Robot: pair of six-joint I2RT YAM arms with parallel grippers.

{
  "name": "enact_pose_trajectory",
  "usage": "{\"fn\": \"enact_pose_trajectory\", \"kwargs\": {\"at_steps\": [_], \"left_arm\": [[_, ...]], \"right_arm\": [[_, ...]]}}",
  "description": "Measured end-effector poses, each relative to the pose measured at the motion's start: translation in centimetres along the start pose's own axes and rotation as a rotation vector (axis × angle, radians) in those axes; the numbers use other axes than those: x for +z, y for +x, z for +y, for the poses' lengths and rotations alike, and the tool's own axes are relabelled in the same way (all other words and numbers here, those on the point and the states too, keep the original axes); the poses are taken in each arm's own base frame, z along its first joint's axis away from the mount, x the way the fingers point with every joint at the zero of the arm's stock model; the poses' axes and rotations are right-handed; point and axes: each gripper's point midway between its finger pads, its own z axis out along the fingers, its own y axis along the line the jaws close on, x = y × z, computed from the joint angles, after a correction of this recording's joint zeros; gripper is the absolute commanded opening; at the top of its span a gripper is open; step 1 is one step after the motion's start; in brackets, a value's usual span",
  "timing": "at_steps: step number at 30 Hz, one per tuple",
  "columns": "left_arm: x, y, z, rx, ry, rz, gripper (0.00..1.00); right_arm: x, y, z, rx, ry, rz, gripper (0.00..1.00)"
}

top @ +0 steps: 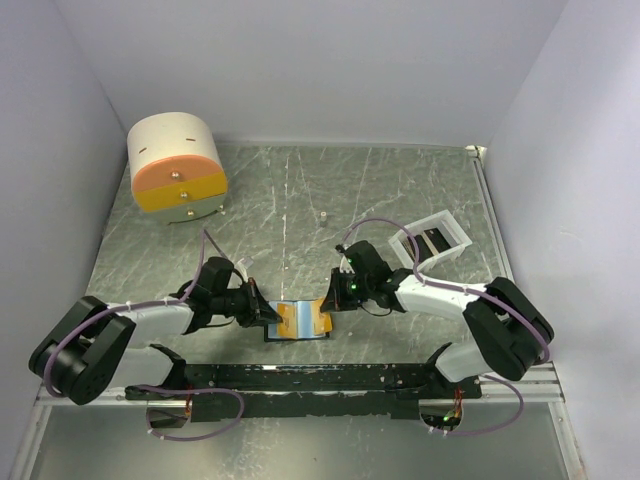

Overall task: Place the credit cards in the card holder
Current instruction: Insert the credit card into the card holder.

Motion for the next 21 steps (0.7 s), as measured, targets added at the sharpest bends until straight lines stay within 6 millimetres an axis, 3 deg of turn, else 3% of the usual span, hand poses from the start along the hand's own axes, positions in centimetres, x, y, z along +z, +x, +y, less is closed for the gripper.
{"fn": "enact_pose_trajectory", "kwargs": {"at_steps": [21], "left_arm": [[-0.2, -0.4, -1.5, 0.064, 0.082, -0.028, 0.07]], "right_arm": [[-0.6, -0.2, -0.3, 0.008, 0.031, -0.015, 0.0]]}}
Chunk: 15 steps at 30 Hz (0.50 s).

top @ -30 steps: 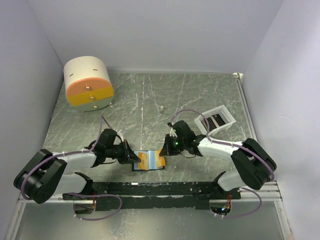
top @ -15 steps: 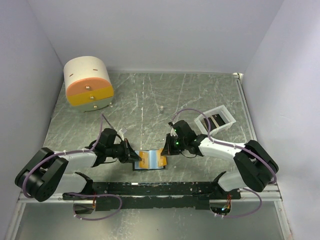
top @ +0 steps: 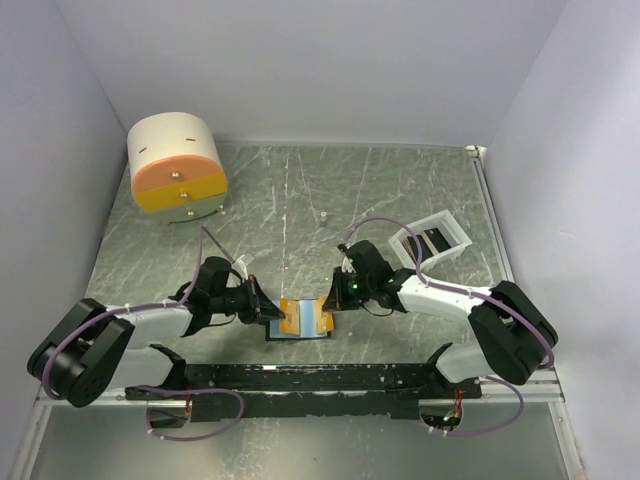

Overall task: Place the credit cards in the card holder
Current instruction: Insert the credit card into the card holder.

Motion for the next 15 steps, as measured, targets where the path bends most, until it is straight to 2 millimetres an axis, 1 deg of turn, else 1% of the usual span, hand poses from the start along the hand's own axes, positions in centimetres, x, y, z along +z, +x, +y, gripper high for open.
{"fn": "enact_pose_trajectory", "kwargs": {"at_steps": [5, 10, 15], "left_arm": [[0.3, 0.0, 0.1, 0.004, 0.007, 0.011, 0.07], [0.7, 0.4, 1.2, -0.001, -0.02, 0.029, 0.07], [0.8, 0.4, 1.3, 0.005, -0.017, 0.033, 0.07]], "right_arm": [[0.0, 0.0, -0.1, 0.0, 0.003, 0.0, 0.0], [0.0, 0.1, -0.1, 0.001, 0.005, 0.002, 0.0], [0.0, 0.1, -0.1, 0.001, 0.008, 0.003, 0.0]]}}
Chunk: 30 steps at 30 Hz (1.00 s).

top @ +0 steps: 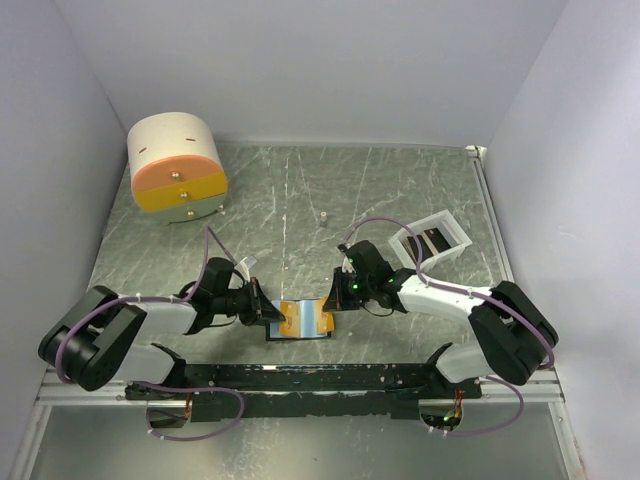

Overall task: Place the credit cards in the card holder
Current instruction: Insert the credit card into the card holder.

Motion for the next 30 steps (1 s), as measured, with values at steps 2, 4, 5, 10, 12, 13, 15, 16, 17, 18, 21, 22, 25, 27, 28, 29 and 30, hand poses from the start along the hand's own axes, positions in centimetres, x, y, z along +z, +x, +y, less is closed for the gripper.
{"fn": "enact_pose_trajectory", "kwargs": {"at_steps": [2, 4, 5, 10, 12, 13, 15, 16, 17, 18, 21, 22, 25, 27, 28, 29, 30], "left_arm": [[0.0, 0.02, 0.04, 0.004, 0.0, 0.0, 0.07], [0.0, 0.04, 0.11, 0.011, -0.001, 0.001, 0.07], [0.01, 0.05, 0.14, 0.013, -0.002, 0.002, 0.07], [-0.01, 0.26, 0.42, 0.001, -0.013, 0.01, 0.07], [-0.09, 0.38, 0.47, -0.005, -0.013, 0.009, 0.07], [-0.19, 0.52, 0.55, -0.006, -0.013, 0.008, 0.07], [-0.33, 0.7, 0.65, -0.007, -0.013, 0.007, 0.07], [-0.37, 0.76, 0.67, -0.007, -0.012, 0.007, 0.07], [-0.38, 0.77, 0.66, -0.006, -0.011, 0.007, 0.07], [-0.37, 0.75, 0.62, -0.004, -0.01, 0.006, 0.07], [-0.32, 0.69, 0.53, -0.001, -0.004, 0.006, 0.07], [-0.3, 0.7, 0.51, 0.0, -0.002, 0.007, 0.07], [-0.27, 0.61, 0.31, 0.007, 0.008, 0.005, 0.07], [-0.23, 0.53, 0.23, 0.012, 0.013, 0.002, 0.07], [-0.18, 0.51, 0.27, 0.012, 0.013, 0.003, 0.07], [-0.11, 0.51, 0.33, 0.01, 0.012, 0.005, 0.07], [-0.02, 0.51, 0.36, 0.009, 0.013, 0.009, 0.07]], "right_arm": [[0.0, -0.02, -0.02, 0.0, 0.002, -0.001, 0.0], [0.0, -0.02, -0.02, 0.0, 0.002, -0.001, 0.0], [0.0, -0.03, -0.01, 0.0, 0.001, -0.001, 0.0], [-0.01, -0.05, 0.0, 0.0, 0.001, -0.002, 0.0], [0.0, -0.04, -0.02, 0.0, 0.002, -0.002, 0.0], [-0.01, -0.04, -0.01, 0.0, 0.001, -0.002, 0.0], [-0.02, -0.06, 0.0, 0.0, 0.001, -0.003, 0.0], [-0.03, -0.07, 0.01, 0.0, 0.001, -0.003, 0.0], [-0.03, -0.08, 0.02, 0.0, 0.0, -0.003, 0.0], [-0.03, -0.06, 0.01, 0.0, 0.0, -0.003, 0.0], [-0.03, -0.06, 0.01, 0.0, 0.0, -0.003, 0.0], [-0.02, -0.06, 0.01, 0.0, 0.0, -0.003, 0.0], [-0.05, -0.04, 0.01, 0.0, -0.003, -0.007, 0.0], [-0.11, 0.03, -0.02, 0.0, -0.003, -0.009, 0.0], [-0.13, 0.04, -0.03, 0.0, -0.003, -0.009, 0.0], [-0.15, 0.03, -0.02, 0.0, -0.004, -0.01, 0.0], [-0.16, 0.05, -0.04, 0.0, -0.003, -0.01, 0.0]]}}
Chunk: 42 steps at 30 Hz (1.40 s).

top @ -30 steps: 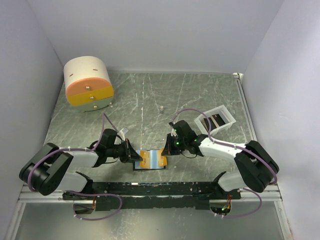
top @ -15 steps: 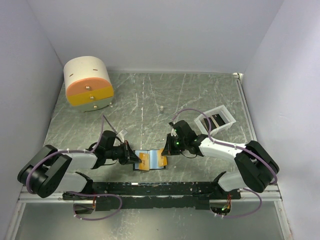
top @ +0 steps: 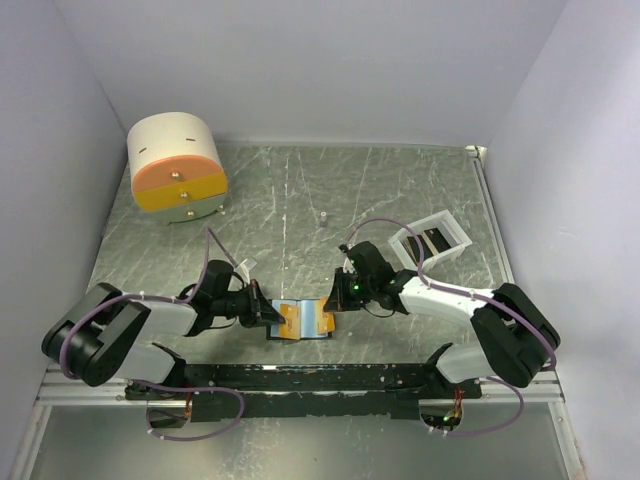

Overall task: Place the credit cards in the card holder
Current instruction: Insert the credit card into the card holder.

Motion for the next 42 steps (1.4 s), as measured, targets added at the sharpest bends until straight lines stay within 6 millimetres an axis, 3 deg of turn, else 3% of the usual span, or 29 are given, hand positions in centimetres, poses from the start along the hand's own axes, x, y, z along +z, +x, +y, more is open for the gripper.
{"fn": "enact_pose_trajectory", "kwargs": {"at_steps": [26, 42], "left_arm": [[1.1, -1.1, -1.2, 0.054, 0.069, -0.006, 0.07], [2.1, -0.6, -0.3, 0.032, 0.053, 0.032, 0.07]], "right_arm": [[-0.1, 0.0, -0.2, 0.0, 0.006, -0.01, 0.0], [-1.2, -0.4, -0.2, 0.007, 0.041, -0.024, 0.0]]}}
